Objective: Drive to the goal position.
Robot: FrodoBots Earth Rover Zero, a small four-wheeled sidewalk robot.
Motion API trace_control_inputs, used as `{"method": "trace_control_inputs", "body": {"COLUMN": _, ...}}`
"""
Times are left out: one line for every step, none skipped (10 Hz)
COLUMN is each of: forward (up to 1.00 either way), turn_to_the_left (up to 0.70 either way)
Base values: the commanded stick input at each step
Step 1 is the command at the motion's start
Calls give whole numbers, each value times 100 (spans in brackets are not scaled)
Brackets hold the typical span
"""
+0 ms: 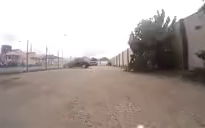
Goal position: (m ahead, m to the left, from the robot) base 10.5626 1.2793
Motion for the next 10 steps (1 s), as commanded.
{"method": "trace_control_inputs", "body": {"forward": 70, "turn_to_the_left": 0}}
{"method": "trace_control_inputs", "body": {"forward": 70, "turn_to_the_left": 0}}
{"method": "trace_control_inputs", "body": {"forward": 70, "turn_to_the_left": 0}}
{"method": "trace_control_inputs", "body": {"forward": 70, "turn_to_the_left": 0}}
{"method": "trace_control_inputs", "body": {"forward": 70, "turn_to_the_left": 0}}
{"method": "trace_control_inputs", "body": {"forward": 70, "turn_to_the_left": 0}}
{"method": "trace_control_inputs", "body": {"forward": 70, "turn_to_the_left": 0}}
{"method": "trace_control_inputs", "body": {"forward": 70, "turn_to_the_left": 0}}
{"method": "trace_control_inputs", "body": {"forward": 70, "turn_to_the_left": 0}}
{"method": "trace_control_inputs", "body": {"forward": 70, "turn_to_the_left": 0}}
